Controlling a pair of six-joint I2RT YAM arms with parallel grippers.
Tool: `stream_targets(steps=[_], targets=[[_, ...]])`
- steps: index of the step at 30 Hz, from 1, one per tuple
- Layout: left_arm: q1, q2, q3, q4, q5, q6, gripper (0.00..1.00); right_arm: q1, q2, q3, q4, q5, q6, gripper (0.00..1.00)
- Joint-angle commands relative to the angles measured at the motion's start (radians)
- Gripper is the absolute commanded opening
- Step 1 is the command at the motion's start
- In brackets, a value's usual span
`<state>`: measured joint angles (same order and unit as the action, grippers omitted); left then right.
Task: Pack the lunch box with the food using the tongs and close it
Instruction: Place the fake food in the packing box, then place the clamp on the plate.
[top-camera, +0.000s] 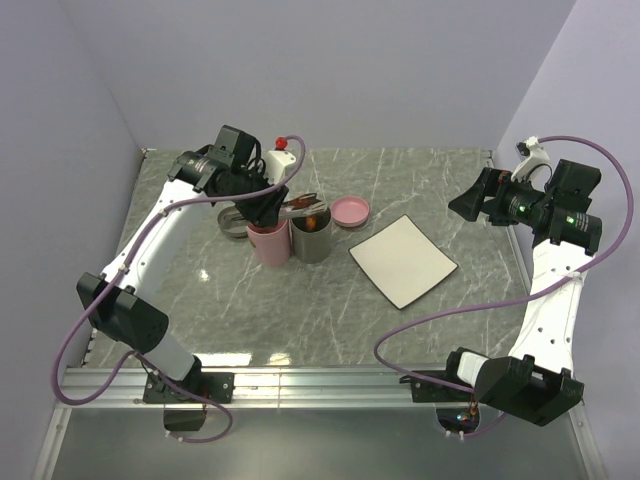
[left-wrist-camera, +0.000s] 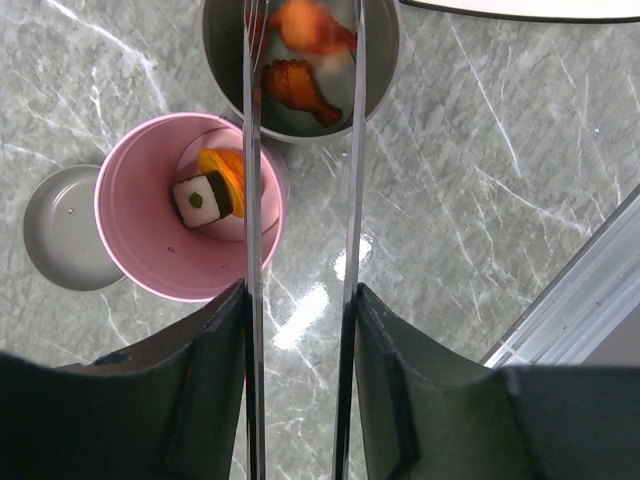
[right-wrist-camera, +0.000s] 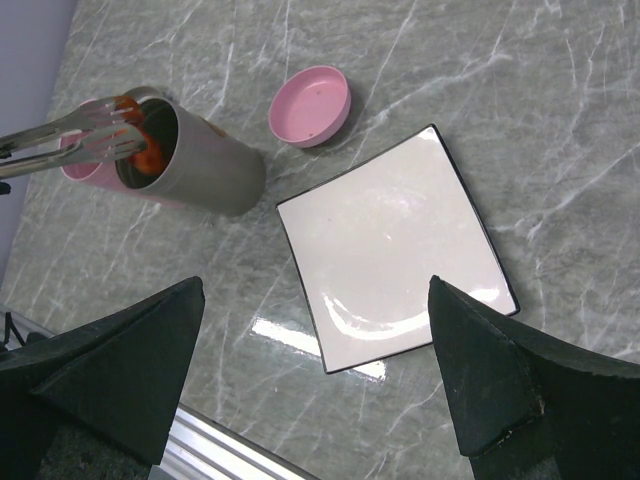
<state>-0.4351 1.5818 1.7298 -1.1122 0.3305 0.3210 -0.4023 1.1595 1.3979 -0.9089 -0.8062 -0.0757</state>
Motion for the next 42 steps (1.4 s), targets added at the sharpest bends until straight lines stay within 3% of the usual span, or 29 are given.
stream_targets(steps=[1, 6, 14, 17, 22, 29, 36, 42], targets=[[0.004, -0.049, 0.016, 0.003, 0.031, 0.013, 0.49, -0.009, -0.020, 0.024, -0.004, -0.010, -0.007, 1.00], [0.004, -0.052, 0.045, -0.011, 0.027, 0.021, 0.51, -0.007, -0.020, 0.024, 0.001, -0.013, -0.006, 1.00], [-0.040, -0.031, 0.155, -0.009, 0.058, 0.046, 0.47, -0.007, -0.014, 0.026, 0.002, -0.018, -0.003, 1.00], [-0.106, -0.039, 0.122, 0.075, 0.088, 0.017, 0.47, -0.007, -0.011, 0.027, 0.004, -0.017, 0.002, 1.00], [-0.226, -0.037, -0.007, 0.380, 0.119, -0.127, 0.48, -0.007, -0.001, 0.061, -0.010, -0.010, -0.002, 1.00], [-0.387, 0.125, -0.019, 0.645, 0.035, -0.237, 0.48, -0.024, 0.035, 0.151, -0.036, 0.022, 0.008, 1.00], [-0.430, 0.305, 0.010, 0.822, -0.007, -0.385, 0.47, -0.070, 0.023, 0.136, -0.018, 0.019, 0.028, 1.00], [-0.467, 0.411, 0.001, 0.908, -0.021, -0.390, 0.48, -0.101, 0.040, 0.153, -0.019, -0.017, 0.036, 1.00]])
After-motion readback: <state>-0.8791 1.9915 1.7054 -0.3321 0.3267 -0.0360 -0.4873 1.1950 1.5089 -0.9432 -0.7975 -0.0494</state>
